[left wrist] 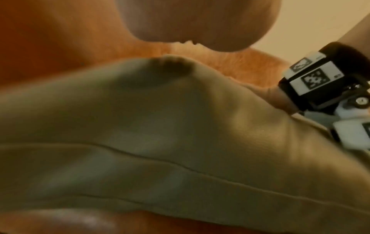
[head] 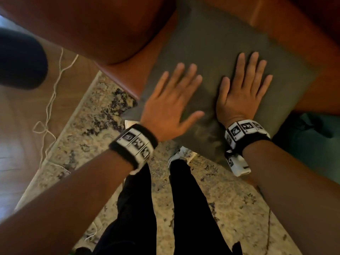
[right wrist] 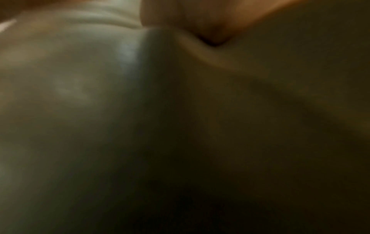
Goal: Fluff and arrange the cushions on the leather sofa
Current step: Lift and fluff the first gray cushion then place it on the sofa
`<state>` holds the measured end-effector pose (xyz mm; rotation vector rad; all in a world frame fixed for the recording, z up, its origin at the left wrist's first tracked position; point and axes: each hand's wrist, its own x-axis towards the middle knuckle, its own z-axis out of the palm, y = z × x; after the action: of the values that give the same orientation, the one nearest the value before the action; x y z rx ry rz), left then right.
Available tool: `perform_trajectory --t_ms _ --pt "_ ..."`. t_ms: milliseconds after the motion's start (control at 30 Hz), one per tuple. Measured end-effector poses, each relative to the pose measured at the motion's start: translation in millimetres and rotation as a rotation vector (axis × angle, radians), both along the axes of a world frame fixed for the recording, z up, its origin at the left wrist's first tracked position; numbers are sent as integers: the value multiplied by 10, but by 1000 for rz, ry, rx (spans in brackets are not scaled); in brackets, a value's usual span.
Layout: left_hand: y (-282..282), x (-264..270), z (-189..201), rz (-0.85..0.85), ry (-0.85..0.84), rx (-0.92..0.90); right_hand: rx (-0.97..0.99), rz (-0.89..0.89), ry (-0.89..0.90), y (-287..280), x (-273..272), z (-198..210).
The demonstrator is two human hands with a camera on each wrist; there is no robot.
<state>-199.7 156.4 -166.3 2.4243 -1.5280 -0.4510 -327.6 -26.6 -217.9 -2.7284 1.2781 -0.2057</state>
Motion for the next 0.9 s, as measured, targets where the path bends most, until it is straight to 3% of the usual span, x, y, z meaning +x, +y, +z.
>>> perform_trajectory --t_ms 67,167,233,300,367,467,533,633,733,800,900 --pt "77 56 -207 39 -69 78 48 29 -4 -79 -23 12" --pt "739 125 -454 348 71 186 16 35 6 -4 22 6" --pt "1093 85 -406 580 145 215 28 19 28 -4 35 1" --pt "1116 39 -272 660 111 157 42 9 36 -32 37 -1" --pt "709 -29 -130 531 28 30 31 -5 36 -48 46 -10" --pt "29 -345 -75 23 -116 -117 4 9 35 -97 63 -47" --pt "129 -341 -281 -221 -275 -78 34 24 10 -203 22 -49" --pt "928 159 -601 -206 -427 66 53 22 -6 -215 10 -57" --pt "1573 489 -479 65 -344 215 18 1 13 -120 79 -76" --pt "1573 448 -323 63 -300 135 28 4 24 -131 98 -68" --pt "819 117 -94 -183 -226 -68 48 0 48 -128 96 -42"
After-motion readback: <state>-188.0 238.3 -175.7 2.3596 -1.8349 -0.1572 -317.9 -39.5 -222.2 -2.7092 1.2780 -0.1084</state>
